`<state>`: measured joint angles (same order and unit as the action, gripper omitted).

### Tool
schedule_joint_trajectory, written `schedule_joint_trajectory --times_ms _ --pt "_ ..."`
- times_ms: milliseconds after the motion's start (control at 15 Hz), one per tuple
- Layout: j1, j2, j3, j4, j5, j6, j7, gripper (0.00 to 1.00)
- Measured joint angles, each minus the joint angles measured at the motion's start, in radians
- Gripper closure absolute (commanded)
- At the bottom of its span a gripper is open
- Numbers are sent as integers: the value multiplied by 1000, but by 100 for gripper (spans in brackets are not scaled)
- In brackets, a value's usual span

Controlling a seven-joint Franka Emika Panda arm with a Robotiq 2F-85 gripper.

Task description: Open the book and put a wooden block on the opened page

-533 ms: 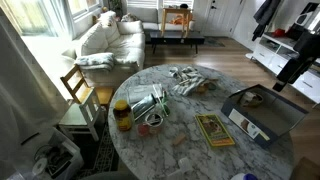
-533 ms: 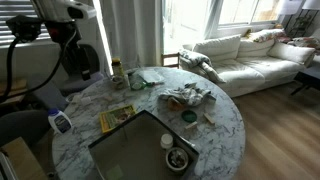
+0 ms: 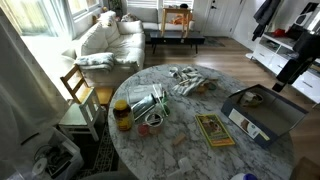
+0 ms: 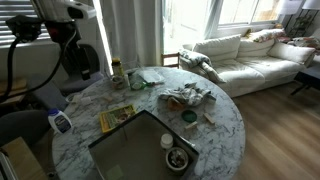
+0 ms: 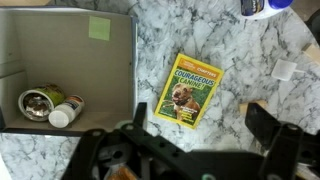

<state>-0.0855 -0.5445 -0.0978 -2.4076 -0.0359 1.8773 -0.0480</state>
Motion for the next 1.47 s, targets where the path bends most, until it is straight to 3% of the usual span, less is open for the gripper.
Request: schedule_joint_trajectory --times_ms 333,600,1267,1467 --pt "126 113 77 -11 77 39 -62 0" --pt "182 287 195 -18 28 125 -23 0" --pt "177 266 174 -5 34 122 -28 0" --pt "178 325 159 -15 137 166 -75 0"
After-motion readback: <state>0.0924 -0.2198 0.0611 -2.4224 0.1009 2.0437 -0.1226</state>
